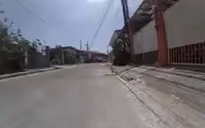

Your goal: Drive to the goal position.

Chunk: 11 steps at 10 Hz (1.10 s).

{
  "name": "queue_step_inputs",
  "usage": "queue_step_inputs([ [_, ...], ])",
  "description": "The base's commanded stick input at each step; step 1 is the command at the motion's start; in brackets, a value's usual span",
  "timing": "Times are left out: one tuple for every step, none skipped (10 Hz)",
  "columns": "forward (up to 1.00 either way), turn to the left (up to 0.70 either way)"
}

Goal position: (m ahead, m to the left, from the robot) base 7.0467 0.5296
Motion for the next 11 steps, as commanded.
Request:
queue_step_inputs([
  [1.00, 0.05],
  [1.00, 0.05],
  [1.00, 0.05],
  [1.00, 0.05],
  [1.00, 0.05],
  [1.00, 0.05],
  [1.00, 0.05],
  [1.00, 0.05],
  [1.00, 0.05],
  [1.00, 0.05],
  [1.00, 0.05],
])
